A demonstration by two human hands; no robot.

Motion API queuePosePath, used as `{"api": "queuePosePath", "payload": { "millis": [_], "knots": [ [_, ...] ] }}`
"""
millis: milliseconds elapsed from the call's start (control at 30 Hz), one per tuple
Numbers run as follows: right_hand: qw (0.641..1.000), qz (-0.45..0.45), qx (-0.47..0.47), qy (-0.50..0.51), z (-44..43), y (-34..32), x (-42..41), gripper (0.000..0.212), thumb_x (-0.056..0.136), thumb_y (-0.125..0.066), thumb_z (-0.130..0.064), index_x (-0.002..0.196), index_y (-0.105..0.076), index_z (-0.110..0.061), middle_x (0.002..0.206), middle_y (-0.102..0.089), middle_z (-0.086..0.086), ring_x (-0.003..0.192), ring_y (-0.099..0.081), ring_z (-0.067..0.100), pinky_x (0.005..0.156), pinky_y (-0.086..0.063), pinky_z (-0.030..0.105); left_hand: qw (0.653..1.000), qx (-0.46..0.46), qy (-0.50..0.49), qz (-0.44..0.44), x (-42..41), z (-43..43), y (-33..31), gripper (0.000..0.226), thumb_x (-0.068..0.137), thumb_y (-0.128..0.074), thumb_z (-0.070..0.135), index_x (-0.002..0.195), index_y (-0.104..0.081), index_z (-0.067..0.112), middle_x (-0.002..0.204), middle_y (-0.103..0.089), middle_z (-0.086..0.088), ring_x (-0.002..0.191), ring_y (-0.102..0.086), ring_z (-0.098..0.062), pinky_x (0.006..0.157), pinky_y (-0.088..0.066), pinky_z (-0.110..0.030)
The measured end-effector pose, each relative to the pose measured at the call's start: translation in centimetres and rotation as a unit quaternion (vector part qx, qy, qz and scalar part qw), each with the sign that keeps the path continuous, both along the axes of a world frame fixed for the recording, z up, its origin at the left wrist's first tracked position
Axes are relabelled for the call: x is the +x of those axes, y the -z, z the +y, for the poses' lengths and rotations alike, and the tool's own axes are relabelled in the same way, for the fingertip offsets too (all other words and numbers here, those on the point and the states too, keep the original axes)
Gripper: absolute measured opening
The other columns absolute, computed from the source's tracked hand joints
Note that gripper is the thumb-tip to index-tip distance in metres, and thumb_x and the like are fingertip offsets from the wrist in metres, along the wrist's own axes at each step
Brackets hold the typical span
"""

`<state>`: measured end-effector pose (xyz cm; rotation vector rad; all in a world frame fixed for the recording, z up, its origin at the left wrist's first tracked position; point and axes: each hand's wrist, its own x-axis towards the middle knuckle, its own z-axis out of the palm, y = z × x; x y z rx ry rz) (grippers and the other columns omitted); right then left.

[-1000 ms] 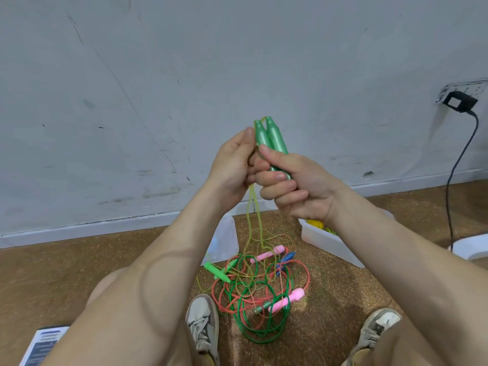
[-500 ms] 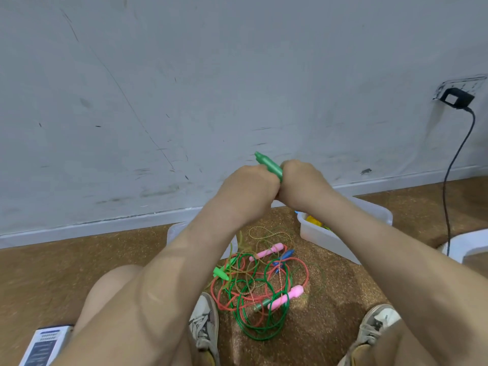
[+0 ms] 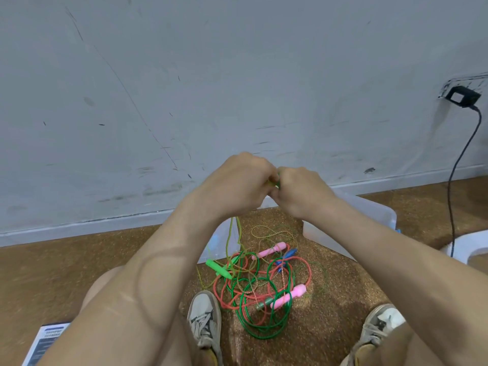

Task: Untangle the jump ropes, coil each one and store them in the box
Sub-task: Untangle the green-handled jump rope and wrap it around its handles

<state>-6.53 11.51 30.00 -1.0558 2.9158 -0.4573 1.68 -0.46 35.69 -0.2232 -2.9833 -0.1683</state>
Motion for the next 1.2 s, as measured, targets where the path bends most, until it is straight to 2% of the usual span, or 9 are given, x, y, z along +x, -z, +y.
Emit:
{"api": "queuePosePath", "payload": {
  "millis": [267,400,467,667,733,833,933,1100,1200],
  "knots": [
    [0.985,-0.021,0.07,-0.155,0.8,-2.6,2.9,0.034,0.092,-0.049,-0.046,0.088,-0.051,-0.013,0.088,-0.061,0.014,0.077,-0.049,0.028,0.063,-0.031,0.031,0.987,0.148,-0.029,-0.047,0.3,-2.5,-1.7,0.016,0.075,-0.078,0.037,0.071,-0.071,0.023,0.051,-0.05,0.012,0.051,-0.046,-0.001,0.051,-0.032,-0.015],
    [0.974,-0.004,0.011,-0.228,1.8,-4.8,4.2,0.033,0.089,-0.054,-0.04,0.067,-0.034,-0.025,0.061,-0.045,-0.004,0.066,-0.039,0.021,0.061,-0.025,0.03,0.907,0.391,-0.027,-0.153,0.7,-3.8,-1.4,0.045,0.074,-0.076,0.043,0.062,-0.063,0.002,0.053,-0.041,-0.008,0.053,-0.033,-0.02,0.05,-0.024,-0.025],
    [0.97,0.01,-0.009,-0.241,2.0,-5.4,4.8,0.037,0.087,-0.056,-0.039,0.065,-0.029,-0.029,0.054,-0.032,-0.009,0.063,-0.036,0.021,0.059,-0.023,0.029,0.862,0.46,0.01,-0.214,0.8,-3.8,-1.1,0.038,0.08,-0.071,0.034,0.058,-0.061,0.003,0.047,-0.044,-0.002,0.044,-0.036,-0.014,0.046,-0.027,-0.019],
    [0.972,0.019,-0.129,-0.194,2.6,-5.5,4.3,0.025,0.072,-0.048,-0.049,0.07,-0.049,-0.024,0.046,-0.032,-0.009,0.047,-0.036,0.016,0.056,-0.026,0.029,0.761,0.589,0.01,-0.27,-0.1,-2.1,-0.6,0.043,0.054,-0.077,0.058,0.046,-0.063,0.018,0.041,-0.045,0.01,0.035,-0.033,-0.002,0.04,-0.02,-0.015],
    [0.97,0.003,-0.165,-0.181,2.8,-5.5,4.1,0.027,0.07,-0.047,-0.052,0.068,-0.052,-0.025,0.043,-0.034,-0.006,0.044,-0.039,0.011,0.052,-0.027,0.03,0.732,0.623,-0.026,-0.274,-0.6,-1.8,-0.1,0.04,0.066,-0.079,0.045,0.045,-0.058,0.018,0.042,-0.038,0.007,0.037,-0.023,-0.004,0.043,-0.011,-0.02],
    [0.961,-0.022,-0.231,-0.151,2.9,-5.9,3.9,0.028,0.066,-0.044,-0.056,0.058,-0.04,-0.029,0.045,-0.037,-0.004,0.048,-0.037,0.013,0.05,-0.028,0.027,0.689,0.658,-0.062,-0.298,-1.3,-1.5,1.0,0.041,0.09,-0.051,0.035,0.051,-0.045,0.022,0.048,-0.021,0.004,0.044,-0.01,-0.008,0.046,-0.005,-0.025],
    [0.954,-0.033,-0.289,-0.07,2.9,-6.0,2.9,0.032,0.069,-0.055,-0.042,0.054,-0.036,-0.021,0.048,-0.032,-0.003,0.051,-0.03,0.012,0.049,-0.025,0.028,0.702,0.639,-0.086,-0.304,-1.5,-0.8,1.9,0.047,0.091,-0.028,0.017,0.045,-0.031,0.023,0.042,-0.018,0.007,0.041,-0.01,-0.007,0.041,-0.003,-0.022],
    [0.966,-0.064,-0.25,0.031,3.3,-5.5,0.8,0.029,0.076,-0.061,-0.035,0.061,-0.046,-0.016,0.051,-0.04,-0.002,0.053,-0.038,0.017,0.05,-0.03,0.033,0.749,0.633,-0.135,-0.143,-1.5,0.7,1.8,0.026,0.1,-0.041,0.027,0.078,-0.048,0.016,0.051,-0.037,0.001,0.039,-0.019,-0.008,0.038,-0.016,-0.016],
    [0.973,-0.062,-0.214,0.06,3.6,-5.4,-0.4,0.029,0.08,-0.056,-0.033,0.063,-0.042,-0.015,0.056,-0.043,0.001,0.056,-0.04,0.021,0.049,-0.03,0.033,0.869,0.479,-0.112,-0.058,-1.1,0.7,1.5,0.022,0.094,-0.056,0.032,0.077,-0.053,0.019,0.055,-0.042,0.003,0.045,-0.032,-0.011,0.045,-0.029,-0.022]
  ]
}}
